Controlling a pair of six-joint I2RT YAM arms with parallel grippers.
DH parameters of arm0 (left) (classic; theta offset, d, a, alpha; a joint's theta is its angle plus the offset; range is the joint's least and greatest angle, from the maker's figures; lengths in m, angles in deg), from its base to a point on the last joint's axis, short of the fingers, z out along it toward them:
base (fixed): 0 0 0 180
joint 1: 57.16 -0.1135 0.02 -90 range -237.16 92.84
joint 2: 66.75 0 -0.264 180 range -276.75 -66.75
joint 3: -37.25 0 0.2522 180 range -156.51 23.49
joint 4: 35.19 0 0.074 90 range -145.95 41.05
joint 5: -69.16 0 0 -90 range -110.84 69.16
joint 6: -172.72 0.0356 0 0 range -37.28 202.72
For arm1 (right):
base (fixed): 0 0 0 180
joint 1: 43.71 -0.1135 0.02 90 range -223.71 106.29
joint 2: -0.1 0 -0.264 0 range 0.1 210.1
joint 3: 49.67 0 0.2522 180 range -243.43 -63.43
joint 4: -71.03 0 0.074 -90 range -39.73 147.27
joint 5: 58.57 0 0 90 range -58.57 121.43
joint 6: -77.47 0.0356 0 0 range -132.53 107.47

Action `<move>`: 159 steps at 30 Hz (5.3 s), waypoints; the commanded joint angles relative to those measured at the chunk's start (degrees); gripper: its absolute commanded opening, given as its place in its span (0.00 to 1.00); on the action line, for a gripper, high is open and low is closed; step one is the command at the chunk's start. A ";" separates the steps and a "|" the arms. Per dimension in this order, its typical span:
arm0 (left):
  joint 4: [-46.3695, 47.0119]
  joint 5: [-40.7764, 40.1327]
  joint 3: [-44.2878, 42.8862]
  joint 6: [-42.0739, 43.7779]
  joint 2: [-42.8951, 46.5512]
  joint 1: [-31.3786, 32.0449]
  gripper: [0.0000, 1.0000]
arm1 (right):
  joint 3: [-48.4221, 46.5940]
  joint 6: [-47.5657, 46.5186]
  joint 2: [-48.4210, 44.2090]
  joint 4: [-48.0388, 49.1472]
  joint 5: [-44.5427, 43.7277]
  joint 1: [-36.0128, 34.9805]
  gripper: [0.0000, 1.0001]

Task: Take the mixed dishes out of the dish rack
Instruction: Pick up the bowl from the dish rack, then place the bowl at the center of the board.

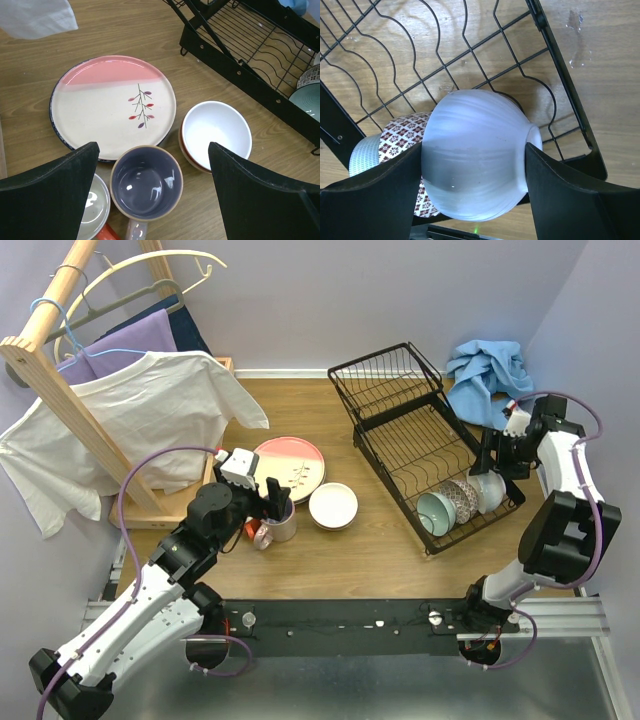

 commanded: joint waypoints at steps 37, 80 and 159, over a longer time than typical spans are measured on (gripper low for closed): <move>5.28 9.21 -5.68 -5.47 -9.02 0.25 0.99 | 7.46 29.42 -19.89 27.49 14.87 -1.65 0.16; 27.78 19.68 -27.48 -27.80 -55.44 8.78 0.50 | 36.91 70.75 -35.98 72.51 30.88 -20.54 0.15; -26.62 -11.60 -15.52 -19.37 -24.50 21.00 0.87 | 20.57 21.01 -30.28 24.70 -9.02 -20.89 1.00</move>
